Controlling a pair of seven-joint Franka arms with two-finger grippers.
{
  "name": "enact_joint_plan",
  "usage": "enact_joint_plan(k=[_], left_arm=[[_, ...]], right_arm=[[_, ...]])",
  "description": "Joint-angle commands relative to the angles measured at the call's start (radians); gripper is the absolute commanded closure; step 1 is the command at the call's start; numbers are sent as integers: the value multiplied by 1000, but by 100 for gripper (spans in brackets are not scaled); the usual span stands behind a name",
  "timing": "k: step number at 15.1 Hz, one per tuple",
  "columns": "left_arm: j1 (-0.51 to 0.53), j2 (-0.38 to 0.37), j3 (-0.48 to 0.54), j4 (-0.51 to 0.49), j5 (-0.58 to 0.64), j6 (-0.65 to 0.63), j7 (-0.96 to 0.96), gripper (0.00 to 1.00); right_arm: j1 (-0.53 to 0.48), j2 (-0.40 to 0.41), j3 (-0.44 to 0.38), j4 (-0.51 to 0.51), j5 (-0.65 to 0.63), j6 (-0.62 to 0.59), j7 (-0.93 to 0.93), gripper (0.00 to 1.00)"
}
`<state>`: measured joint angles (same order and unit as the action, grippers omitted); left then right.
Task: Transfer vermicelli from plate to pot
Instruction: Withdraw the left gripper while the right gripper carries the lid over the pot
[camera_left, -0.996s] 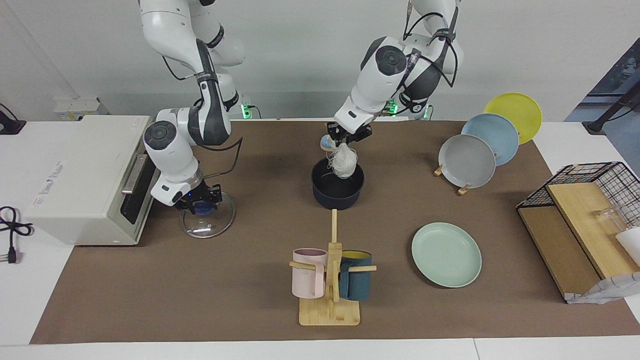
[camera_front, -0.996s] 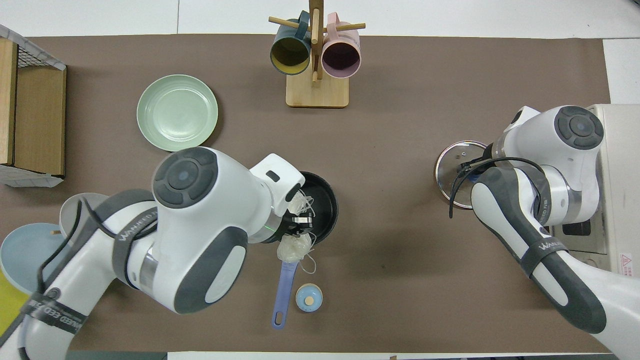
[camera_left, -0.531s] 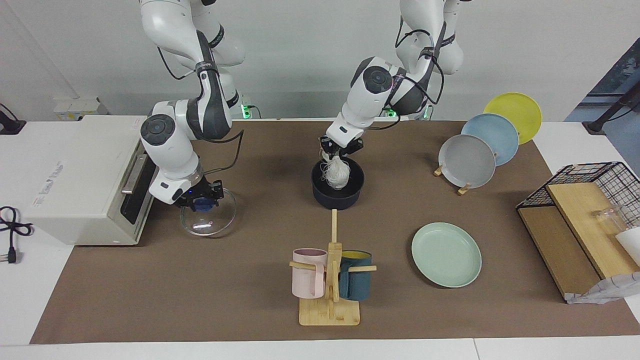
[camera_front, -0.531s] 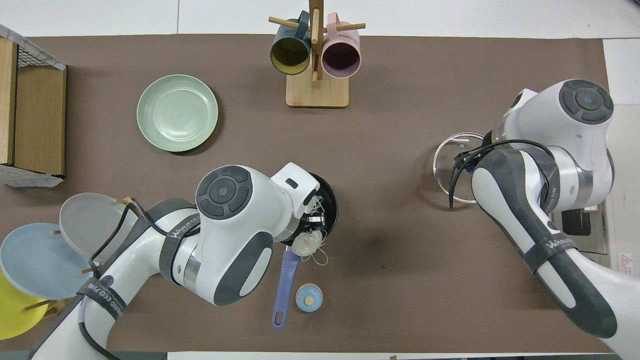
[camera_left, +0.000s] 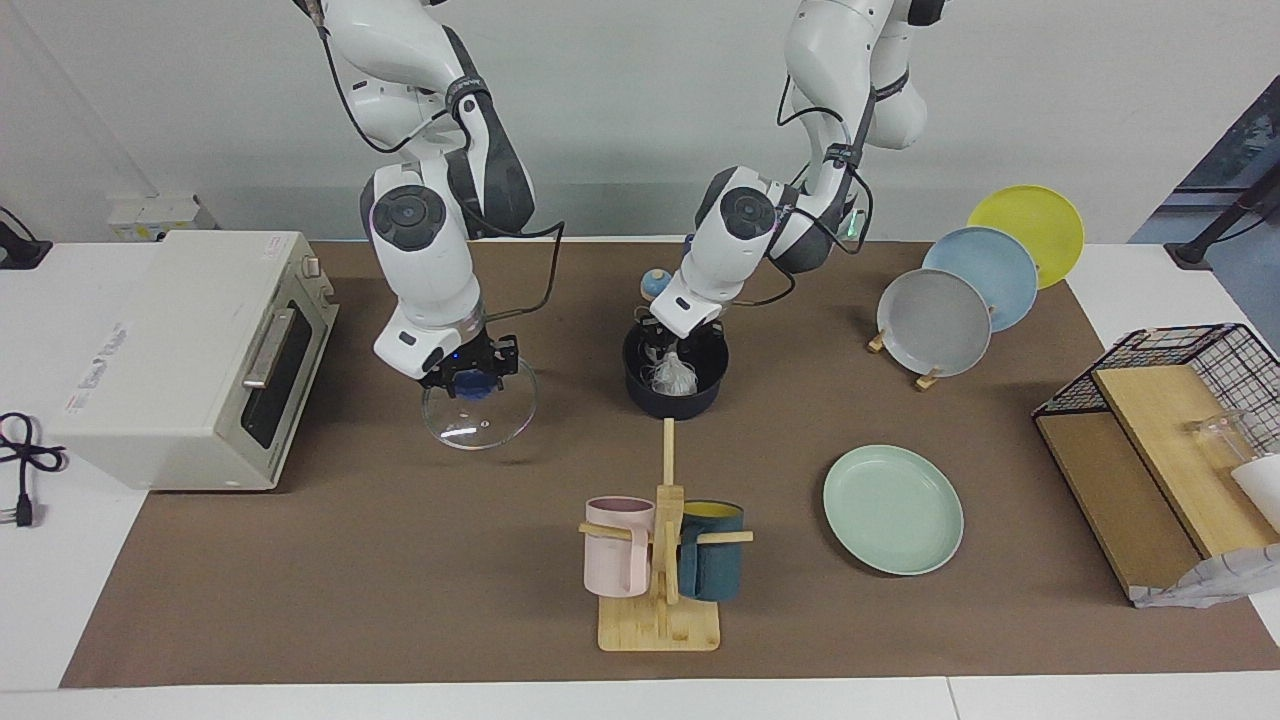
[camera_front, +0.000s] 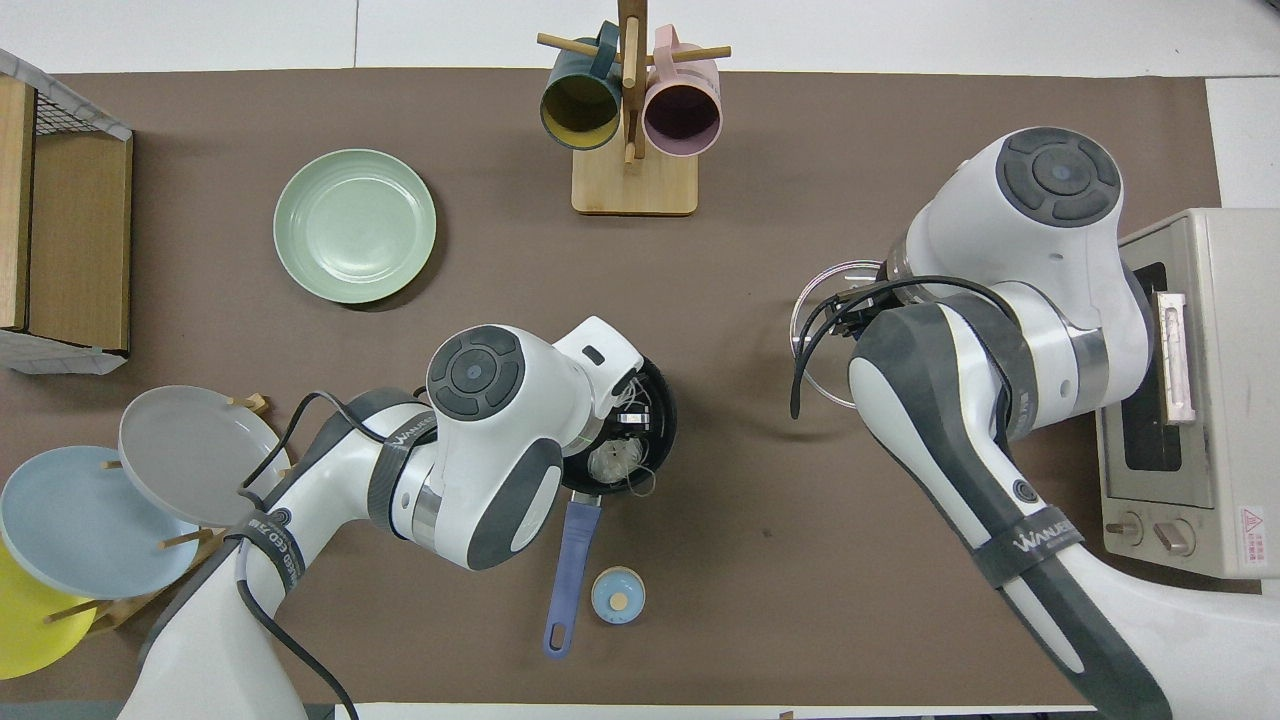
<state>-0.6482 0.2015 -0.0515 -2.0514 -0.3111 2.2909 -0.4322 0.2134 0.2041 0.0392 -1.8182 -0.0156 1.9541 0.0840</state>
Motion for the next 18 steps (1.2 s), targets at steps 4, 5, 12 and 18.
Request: enact_joint_plan(k=[4, 5, 12, 18], left_arm=[[100, -131, 15, 85, -14, -279, 56, 0], [131, -148, 16, 123, -14, -354, 70, 0], [465, -238, 19, 286, 4, -678, 367, 0], [565, -275, 19, 286, 171, -688, 461, 0]], right_arm=[[3, 20, 14, 89, 69, -65, 6, 100], [18, 38, 14, 138, 78, -108, 28, 100], [285, 86, 14, 284, 66, -147, 512, 100], [414, 87, 14, 249, 65, -43, 688, 100]])
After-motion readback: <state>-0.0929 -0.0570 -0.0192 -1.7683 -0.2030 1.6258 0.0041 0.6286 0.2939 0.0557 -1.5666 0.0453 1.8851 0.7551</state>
